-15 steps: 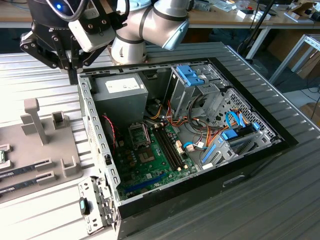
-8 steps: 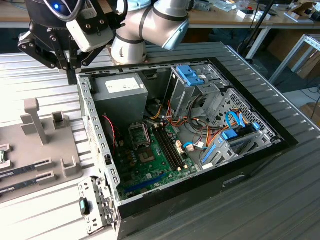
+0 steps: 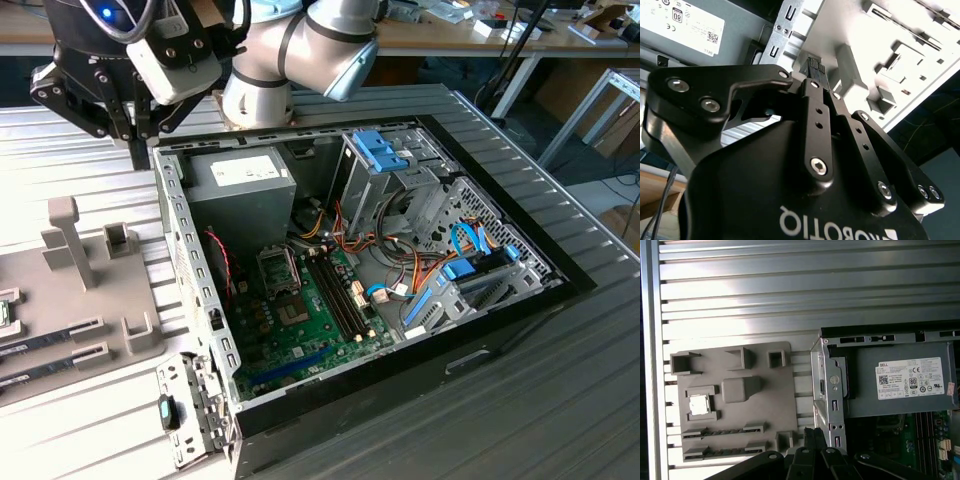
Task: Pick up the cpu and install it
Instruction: 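Reach for the cpu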
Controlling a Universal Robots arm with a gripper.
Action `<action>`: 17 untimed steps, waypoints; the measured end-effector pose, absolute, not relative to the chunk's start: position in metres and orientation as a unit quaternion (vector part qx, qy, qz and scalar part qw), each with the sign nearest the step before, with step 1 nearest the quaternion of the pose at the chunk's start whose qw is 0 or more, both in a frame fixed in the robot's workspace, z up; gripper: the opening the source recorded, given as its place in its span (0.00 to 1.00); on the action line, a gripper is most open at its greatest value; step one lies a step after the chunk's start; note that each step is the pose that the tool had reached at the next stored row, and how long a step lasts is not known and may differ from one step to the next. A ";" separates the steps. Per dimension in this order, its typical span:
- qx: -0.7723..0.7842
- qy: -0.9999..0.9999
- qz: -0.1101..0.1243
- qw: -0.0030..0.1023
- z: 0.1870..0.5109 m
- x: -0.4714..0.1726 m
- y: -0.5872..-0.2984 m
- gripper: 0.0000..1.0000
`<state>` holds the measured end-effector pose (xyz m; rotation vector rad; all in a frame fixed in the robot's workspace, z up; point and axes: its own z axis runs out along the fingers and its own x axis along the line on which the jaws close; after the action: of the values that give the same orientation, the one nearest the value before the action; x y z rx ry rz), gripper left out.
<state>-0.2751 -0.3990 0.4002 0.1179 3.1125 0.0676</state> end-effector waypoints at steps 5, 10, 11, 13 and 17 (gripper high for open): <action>0.038 0.999 0.022 0.013 0.400 -0.277 -0.399 0.10; 0.038 0.999 0.022 0.013 0.400 -0.279 -0.399 0.10; 0.038 0.999 0.022 0.013 0.400 -0.280 -0.399 0.10; 0.038 0.999 0.022 0.013 0.400 -0.281 -0.399 0.10; 0.038 0.999 0.022 0.013 0.400 -0.283 -0.399 0.10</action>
<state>-0.2832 -0.3989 0.4002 0.1180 3.1125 0.0676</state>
